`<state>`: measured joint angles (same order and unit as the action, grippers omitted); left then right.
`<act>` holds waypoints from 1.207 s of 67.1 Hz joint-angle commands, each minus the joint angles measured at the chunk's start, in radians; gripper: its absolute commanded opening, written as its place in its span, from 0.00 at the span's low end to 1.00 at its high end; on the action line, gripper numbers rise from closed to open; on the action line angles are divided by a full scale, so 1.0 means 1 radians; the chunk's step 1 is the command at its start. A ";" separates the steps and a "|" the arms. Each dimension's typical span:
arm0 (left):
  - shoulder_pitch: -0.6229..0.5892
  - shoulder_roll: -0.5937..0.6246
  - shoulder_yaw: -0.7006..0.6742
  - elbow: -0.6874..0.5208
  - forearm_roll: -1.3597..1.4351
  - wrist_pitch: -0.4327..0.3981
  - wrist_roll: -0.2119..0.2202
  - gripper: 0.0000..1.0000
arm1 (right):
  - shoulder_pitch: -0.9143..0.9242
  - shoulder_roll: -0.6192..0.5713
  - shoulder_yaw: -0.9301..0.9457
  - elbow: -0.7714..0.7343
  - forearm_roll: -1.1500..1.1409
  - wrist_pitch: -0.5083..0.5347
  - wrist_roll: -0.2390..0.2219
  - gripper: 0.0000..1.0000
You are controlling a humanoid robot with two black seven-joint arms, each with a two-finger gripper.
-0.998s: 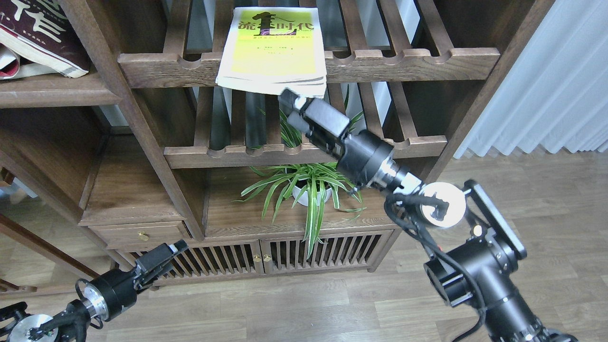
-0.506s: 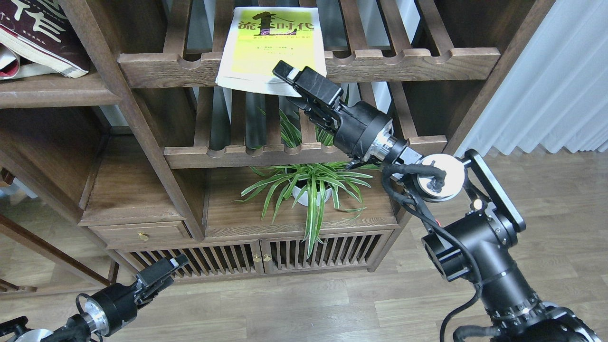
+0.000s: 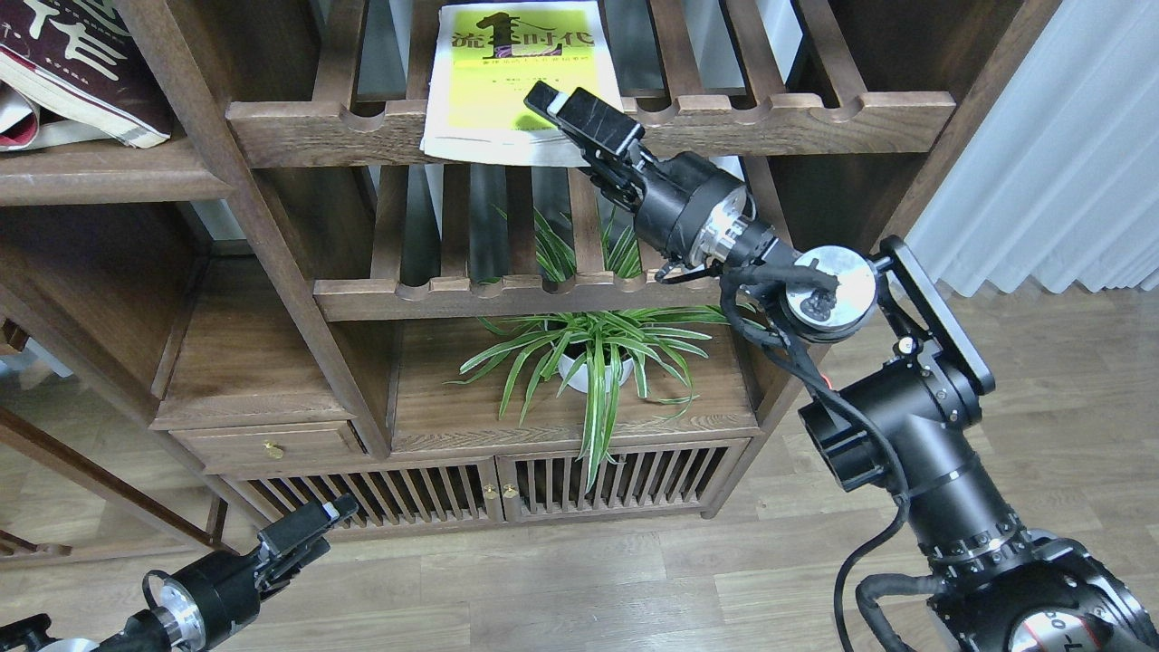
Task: Organize books on shelf
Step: 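Grasp the yellow-green book with the right gripper and pull it down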
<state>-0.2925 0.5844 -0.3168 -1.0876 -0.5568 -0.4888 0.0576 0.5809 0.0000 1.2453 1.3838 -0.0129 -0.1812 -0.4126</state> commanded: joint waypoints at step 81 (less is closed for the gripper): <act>0.065 -0.024 -0.036 -0.028 -0.003 0.000 -0.002 0.99 | -0.750 0.000 0.105 0.208 0.162 0.670 -0.076 0.00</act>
<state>-0.2282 0.5717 -0.3565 -1.1133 -0.5618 -0.4884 0.0529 -0.0561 0.0000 1.3598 1.5939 0.1291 0.4577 -0.4887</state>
